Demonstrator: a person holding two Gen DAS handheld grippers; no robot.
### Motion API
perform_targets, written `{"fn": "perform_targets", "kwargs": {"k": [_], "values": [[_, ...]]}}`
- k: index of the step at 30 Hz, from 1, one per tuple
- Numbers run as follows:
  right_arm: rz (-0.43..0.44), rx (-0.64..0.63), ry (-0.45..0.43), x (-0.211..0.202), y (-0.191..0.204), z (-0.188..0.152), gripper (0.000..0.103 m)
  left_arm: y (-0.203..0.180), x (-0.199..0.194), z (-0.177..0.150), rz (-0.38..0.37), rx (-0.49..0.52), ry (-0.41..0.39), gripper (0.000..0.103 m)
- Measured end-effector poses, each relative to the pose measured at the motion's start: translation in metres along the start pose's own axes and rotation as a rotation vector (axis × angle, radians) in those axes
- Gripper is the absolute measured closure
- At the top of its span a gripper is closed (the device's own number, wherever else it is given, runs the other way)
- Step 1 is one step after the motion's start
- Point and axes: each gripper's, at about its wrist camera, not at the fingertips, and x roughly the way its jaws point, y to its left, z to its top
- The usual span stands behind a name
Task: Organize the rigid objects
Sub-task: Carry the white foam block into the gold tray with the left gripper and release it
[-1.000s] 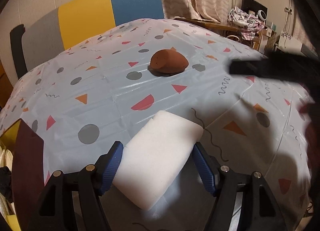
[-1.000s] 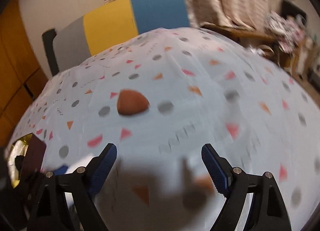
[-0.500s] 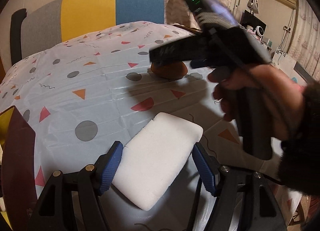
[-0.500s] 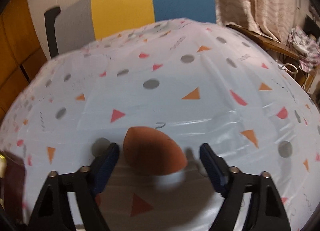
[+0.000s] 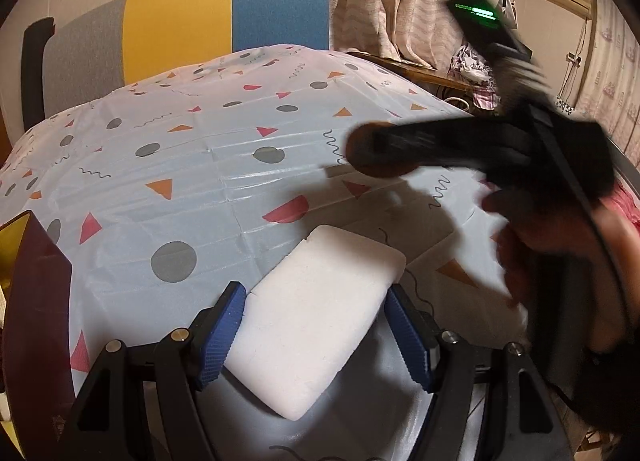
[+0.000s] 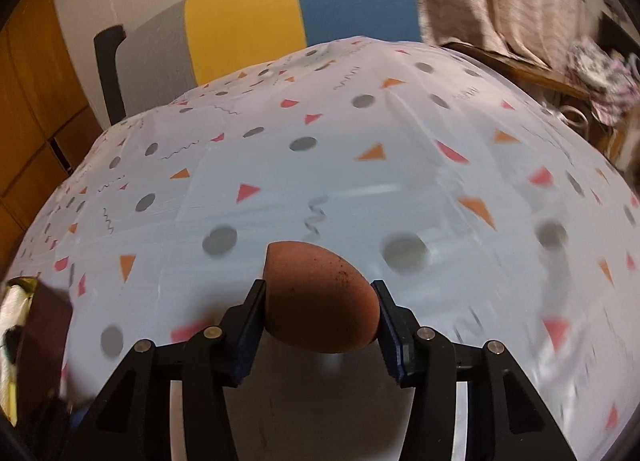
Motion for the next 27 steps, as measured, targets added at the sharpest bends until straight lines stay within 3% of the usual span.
{"fn": "perform_targets", "kwargs": {"k": [5, 11, 15, 20, 27], "values": [[0.006, 0.09, -0.022, -0.041, -0.015, -0.047, 0.051, -0.003, 0.001, 0.0, 0.021, 0.019, 0.004, 0.031], [-0.04, 0.099, -0.109, -0.074, -0.011, -0.093, 0.051, -0.008, 0.0, 0.0, 0.05, 0.041, 0.003, 0.032], [-0.072, 0.142, -0.161, -0.082, -0.018, -0.1, 0.051, -0.011, -0.01, -0.001, 0.071, 0.055, -0.043, 0.035], [-0.09, 0.167, -0.136, -0.074, -0.023, -0.101, 0.051, -0.01, -0.025, -0.006, 0.092, 0.04, -0.063, 0.036], [-0.109, 0.192, -0.133, -0.072, -0.028, -0.103, 0.051, 0.002, -0.062, -0.018, 0.048, -0.077, -0.084, 0.036]]}}
